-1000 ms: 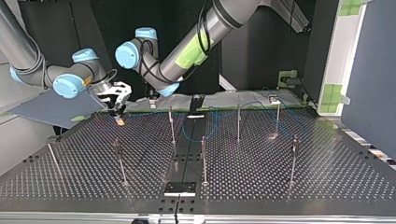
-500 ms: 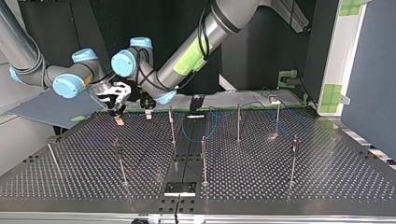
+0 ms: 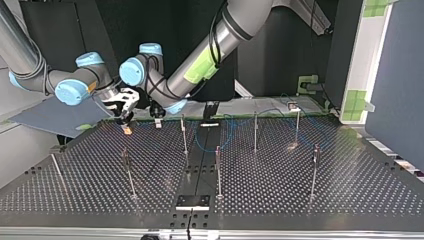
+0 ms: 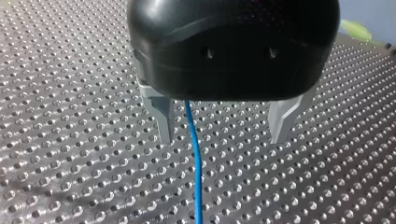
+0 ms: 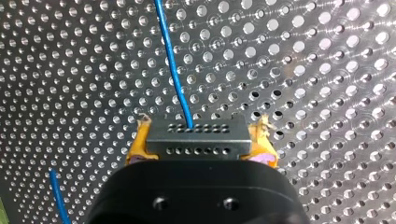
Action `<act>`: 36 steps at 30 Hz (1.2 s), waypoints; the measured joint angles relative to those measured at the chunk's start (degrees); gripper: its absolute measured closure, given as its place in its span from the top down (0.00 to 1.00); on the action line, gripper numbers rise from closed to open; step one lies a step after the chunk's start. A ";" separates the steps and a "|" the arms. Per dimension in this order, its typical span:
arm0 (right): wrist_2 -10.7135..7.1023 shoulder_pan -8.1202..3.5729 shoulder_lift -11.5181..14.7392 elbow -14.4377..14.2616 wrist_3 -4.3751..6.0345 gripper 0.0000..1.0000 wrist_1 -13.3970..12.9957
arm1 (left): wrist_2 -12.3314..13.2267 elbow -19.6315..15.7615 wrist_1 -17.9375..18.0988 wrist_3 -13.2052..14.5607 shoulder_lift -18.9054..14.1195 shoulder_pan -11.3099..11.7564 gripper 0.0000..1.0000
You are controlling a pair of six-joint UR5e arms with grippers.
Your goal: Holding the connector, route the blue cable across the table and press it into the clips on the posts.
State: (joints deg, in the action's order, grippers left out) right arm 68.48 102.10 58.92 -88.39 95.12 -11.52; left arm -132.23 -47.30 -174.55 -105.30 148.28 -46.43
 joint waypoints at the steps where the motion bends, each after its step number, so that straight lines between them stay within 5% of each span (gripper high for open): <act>1: 0.00 -0.02 0.00 0.00 0.00 0.00 0.00 | -0.06 -0.01 -0.04 0.01 0.00 -0.13 0.71; 3: 0.00 -0.07 0.01 0.00 0.00 0.00 0.00 | -0.15 -0.02 -0.07 0.13 0.01 -0.30 0.62; 4: 0.00 -0.10 0.01 0.00 0.00 0.00 0.00 | -0.21 -0.04 -0.07 0.28 0.01 -0.40 0.33; 5: 0.00 -0.11 0.01 0.00 0.00 0.00 0.01 | -0.25 -0.06 -0.05 0.39 0.01 -0.46 0.19; 6: 0.00 -0.13 0.01 0.00 0.00 0.00 0.00 | -0.26 -0.08 -0.02 0.45 0.01 -0.50 0.19; 7: -0.02 -0.14 0.01 0.01 0.00 0.00 0.00 | -0.24 -0.11 0.06 0.50 0.02 -0.53 0.00; 24: -0.09 -0.08 0.02 0.39 0.00 0.00 0.42 | 0.54 -1.40 0.50 0.04 0.01 -0.01 0.00; 26: -0.01 -0.13 0.03 0.40 0.00 0.00 0.46 | 0.62 -1.52 0.64 -0.12 0.02 0.10 0.24; 27: -0.04 -0.18 0.04 0.40 0.00 0.00 0.53 | 0.82 -1.59 0.85 -0.21 0.07 0.24 0.24; 29: -0.09 -0.13 0.05 0.41 0.00 0.00 0.57 | 1.19 -1.63 1.29 -0.36 0.05 0.36 0.52; 36: -0.09 -0.15 0.02 0.38 0.00 0.00 0.62 | 1.73 -1.62 1.65 -0.50 0.02 0.73 0.59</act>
State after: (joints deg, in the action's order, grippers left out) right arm 68.39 101.95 58.95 -88.01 95.11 -10.91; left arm -130.49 -48.91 -172.89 -105.80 148.30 -45.70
